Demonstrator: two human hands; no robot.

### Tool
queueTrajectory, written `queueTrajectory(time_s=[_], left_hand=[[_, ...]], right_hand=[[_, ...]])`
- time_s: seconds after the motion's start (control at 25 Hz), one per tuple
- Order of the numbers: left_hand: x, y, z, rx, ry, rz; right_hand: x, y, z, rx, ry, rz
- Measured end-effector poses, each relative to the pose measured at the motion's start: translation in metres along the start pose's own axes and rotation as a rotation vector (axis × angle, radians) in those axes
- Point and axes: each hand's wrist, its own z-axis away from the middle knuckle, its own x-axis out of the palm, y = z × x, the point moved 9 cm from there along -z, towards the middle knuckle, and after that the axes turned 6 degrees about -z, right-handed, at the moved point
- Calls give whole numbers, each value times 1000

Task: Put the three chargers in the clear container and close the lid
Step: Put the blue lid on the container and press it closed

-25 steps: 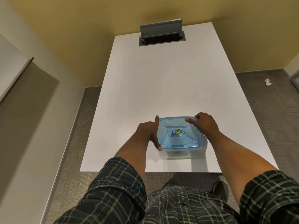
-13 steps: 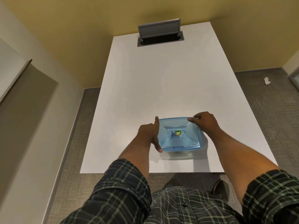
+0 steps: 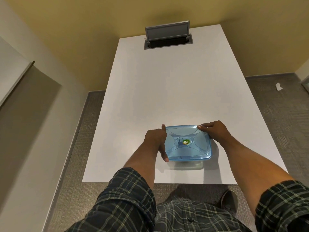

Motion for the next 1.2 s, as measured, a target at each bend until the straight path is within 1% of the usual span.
queueTrajectory(time_s=[0.32,0.44,0.52,0.64,0.8,0.92,0.96,1.04,1.12,1.2], left_hand=[[-2,-1,-1,-19,36,-41],[-2,-1,1,-22,36,-40],[-3,-1,2,-11,44,-32],[-4,0,6,-6,43,-26],[-5,2,7,-2,38,-38],[-4,4,8,-3,21,-33],[-4,4,7,-3,22,-31],[-5,4,7,-7,24,-29],[-3,2,6,-17,15,-27],[-1,1,5,-22,11,-22]], right_hand=[[0,-3,-9,108,-66,-23],[-4,2,-9,141,-41,-49],[-5,5,-8,137,-2,-76],[-8,4,-8,118,35,-47],[-6,2,-5,87,19,-45],[-6,2,4,42,13,23],[-8,4,7,44,-8,12],[-7,17,17,129,-126,-20],[-2,36,31,265,-285,70],[4,45,42,323,-379,148]])
